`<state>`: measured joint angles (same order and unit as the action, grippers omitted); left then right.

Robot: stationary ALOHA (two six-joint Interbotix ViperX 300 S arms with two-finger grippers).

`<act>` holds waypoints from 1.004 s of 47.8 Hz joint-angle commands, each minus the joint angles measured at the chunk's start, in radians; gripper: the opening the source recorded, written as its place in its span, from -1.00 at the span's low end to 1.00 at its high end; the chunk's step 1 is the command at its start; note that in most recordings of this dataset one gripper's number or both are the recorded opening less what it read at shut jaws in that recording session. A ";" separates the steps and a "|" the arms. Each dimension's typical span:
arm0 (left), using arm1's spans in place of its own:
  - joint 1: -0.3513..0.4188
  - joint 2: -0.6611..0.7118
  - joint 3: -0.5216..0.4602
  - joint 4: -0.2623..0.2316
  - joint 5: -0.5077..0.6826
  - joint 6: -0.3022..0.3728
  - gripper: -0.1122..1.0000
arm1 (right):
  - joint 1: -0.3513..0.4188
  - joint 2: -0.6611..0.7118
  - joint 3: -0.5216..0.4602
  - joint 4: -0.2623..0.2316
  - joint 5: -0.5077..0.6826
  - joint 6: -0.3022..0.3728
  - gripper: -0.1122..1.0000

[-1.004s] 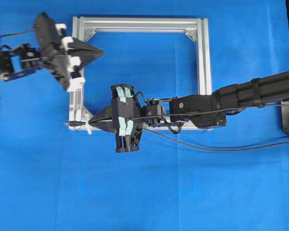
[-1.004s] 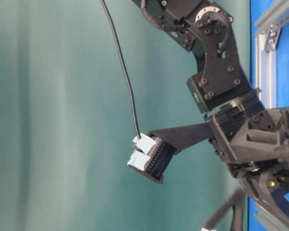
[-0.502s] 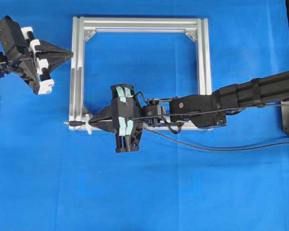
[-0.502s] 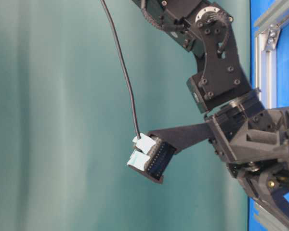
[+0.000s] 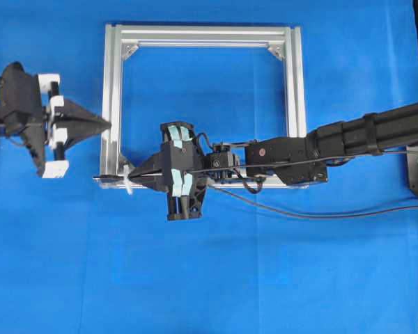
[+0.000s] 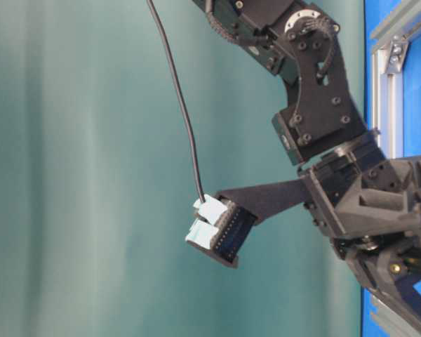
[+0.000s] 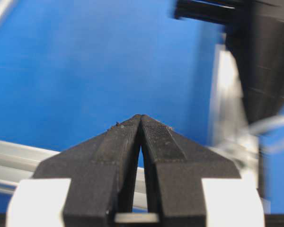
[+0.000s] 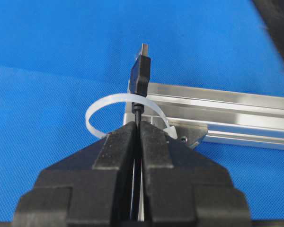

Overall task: Insert the wire through the string loop located on the left side.
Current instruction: 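Move the open left gripper toward the plug protruding from the loop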

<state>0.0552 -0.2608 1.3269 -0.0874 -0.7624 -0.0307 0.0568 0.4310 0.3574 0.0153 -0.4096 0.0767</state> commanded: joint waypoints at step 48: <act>-0.183 -0.037 0.000 0.009 0.003 -0.009 -0.27 | -0.002 -0.021 -0.017 0.000 -0.009 -0.002 -0.80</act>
<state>-0.1212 -0.2930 1.3376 -0.0813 -0.7563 -0.0383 0.0568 0.4295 0.3574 0.0153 -0.4096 0.0767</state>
